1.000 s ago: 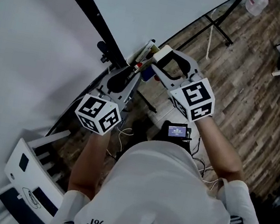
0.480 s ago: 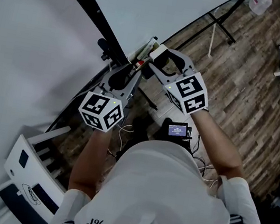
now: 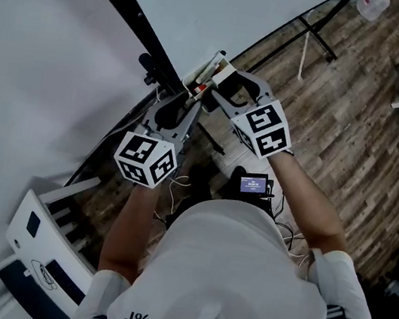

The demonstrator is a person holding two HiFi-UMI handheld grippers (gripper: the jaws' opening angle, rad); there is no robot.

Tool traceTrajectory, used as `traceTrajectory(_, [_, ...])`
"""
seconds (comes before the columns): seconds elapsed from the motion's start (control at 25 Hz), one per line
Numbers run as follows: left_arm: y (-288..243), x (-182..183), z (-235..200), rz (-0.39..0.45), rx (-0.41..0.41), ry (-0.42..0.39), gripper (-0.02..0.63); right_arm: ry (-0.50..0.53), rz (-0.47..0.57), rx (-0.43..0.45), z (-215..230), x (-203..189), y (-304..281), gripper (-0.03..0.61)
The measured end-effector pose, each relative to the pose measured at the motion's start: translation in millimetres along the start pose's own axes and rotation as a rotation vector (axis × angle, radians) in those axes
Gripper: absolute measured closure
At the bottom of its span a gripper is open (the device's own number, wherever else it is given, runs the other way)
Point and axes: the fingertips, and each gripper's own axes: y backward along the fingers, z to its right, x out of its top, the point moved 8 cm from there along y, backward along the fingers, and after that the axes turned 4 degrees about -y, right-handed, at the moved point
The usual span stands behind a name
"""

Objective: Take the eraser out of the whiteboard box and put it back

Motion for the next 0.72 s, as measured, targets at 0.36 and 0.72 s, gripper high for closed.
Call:
traceTrajectory(0.36, [9,-6,-7,0.001,0.029,0.028,0.495,-0.002,-0.027,0.000,2,-8,-6,0.314])
traceTrajectory(0.72, [6,-20,-7,-0.036,0.012,0.058,0.495,0.008,-0.043,0.002,4,-17,-10,0.314])
